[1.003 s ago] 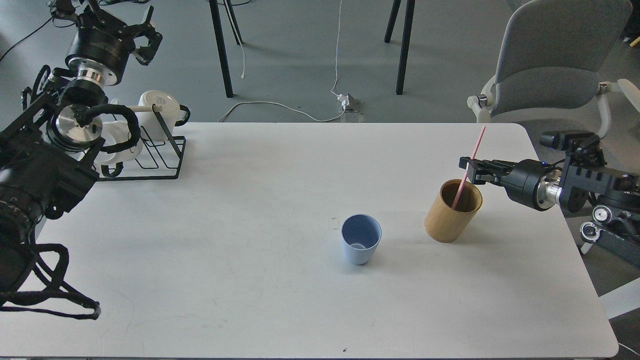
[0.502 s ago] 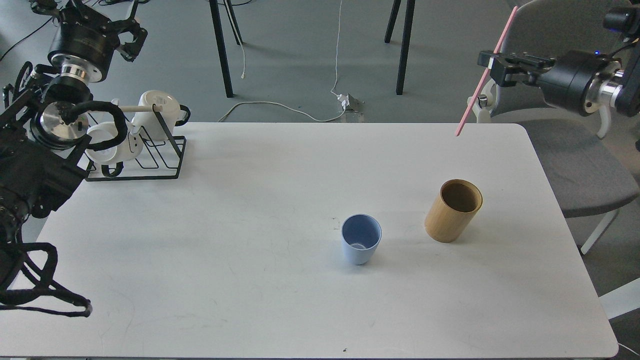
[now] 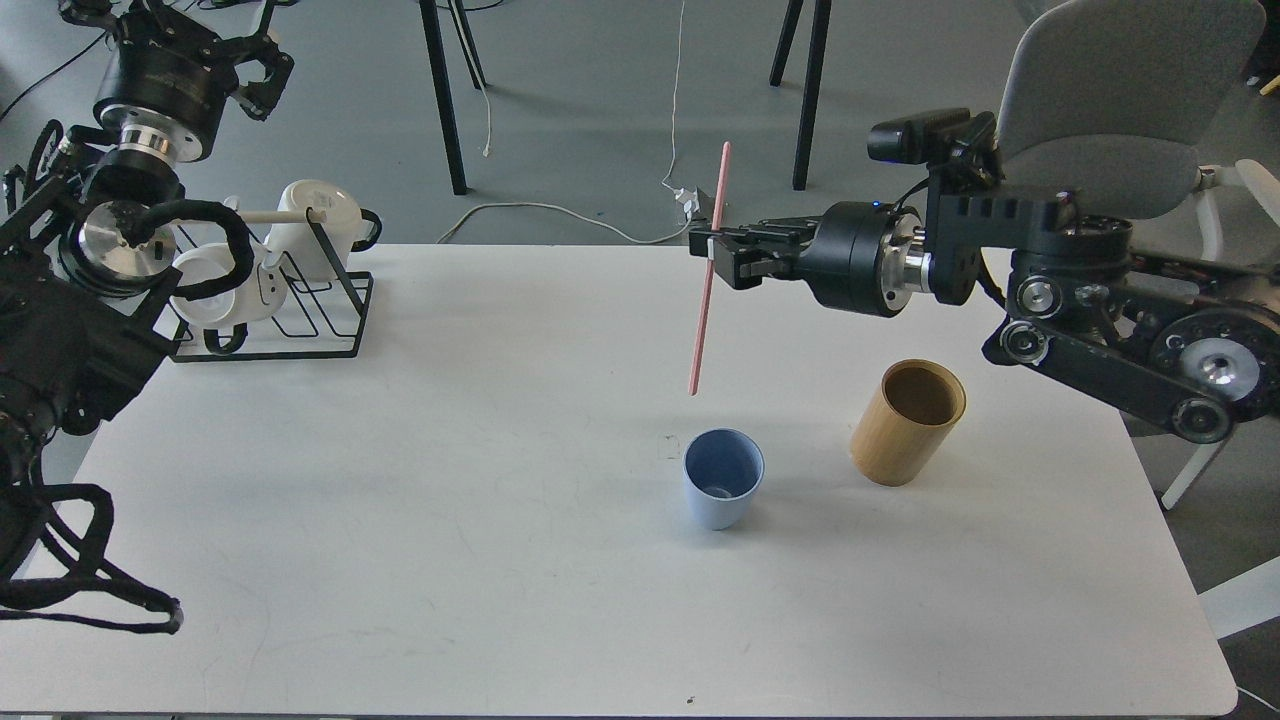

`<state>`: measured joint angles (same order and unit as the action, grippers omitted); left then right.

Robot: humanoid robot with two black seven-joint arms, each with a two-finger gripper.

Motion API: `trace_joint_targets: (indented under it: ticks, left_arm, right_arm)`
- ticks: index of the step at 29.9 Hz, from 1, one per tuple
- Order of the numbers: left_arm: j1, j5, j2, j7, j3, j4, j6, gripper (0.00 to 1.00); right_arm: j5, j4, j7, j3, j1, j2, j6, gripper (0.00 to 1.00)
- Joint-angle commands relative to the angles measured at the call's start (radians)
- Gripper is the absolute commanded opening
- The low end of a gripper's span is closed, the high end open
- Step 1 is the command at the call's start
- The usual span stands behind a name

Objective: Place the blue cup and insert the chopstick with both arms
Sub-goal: 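Move the straw over the blue cup and lower it inside, then release the straw and raise the right gripper away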

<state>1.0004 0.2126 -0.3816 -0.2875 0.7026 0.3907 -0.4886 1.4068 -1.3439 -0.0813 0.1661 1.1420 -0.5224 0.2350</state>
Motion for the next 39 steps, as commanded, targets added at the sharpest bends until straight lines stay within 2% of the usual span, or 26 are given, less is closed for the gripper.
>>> trace_joint_targets:
  ticks: [1,10,18,26,32,36,39]
  left_arm:
    - [0.0,0.001,-0.002,-0.002,0.0,0.0,0.0,0.99]
    - [0.0,0.001,-0.002,-0.006,0.0,-0.003,0.0,0.99]
    - [0.0,0.001,-0.005,-0.006,0.0,-0.003,0.0,0.99]
    - [0.0,0.001,-0.019,-0.006,-0.002,-0.003,0.0,0.99]
    - [0.0,0.001,-0.022,-0.004,-0.002,-0.003,0.0,0.99]
    - [0.0,0.001,-0.025,-0.002,-0.002,-0.003,0.0,0.99]
    - [0.0,0.001,-0.026,-0.002,-0.002,-0.003,0.0,0.99]
  right_arm:
    - [0.0,0.025,0.008,-0.031,-0.025,0.007,0.0,0.01]
    - [0.006,0.034,0.006,-0.071,-0.065,0.015,-0.003,0.01]
    - [0.008,0.103,0.006,-0.074,-0.073,0.09,-0.006,0.05]
    - [0.008,0.101,0.006,-0.076,-0.09,0.091,-0.005,0.09]
    - [0.004,0.085,0.005,-0.074,-0.09,0.075,-0.005,0.24]
    - [0.001,0.062,0.006,-0.074,-0.091,0.039,-0.003,0.28]
    - [-0.006,0.057,0.002,-0.048,-0.09,0.016,-0.009,0.4]
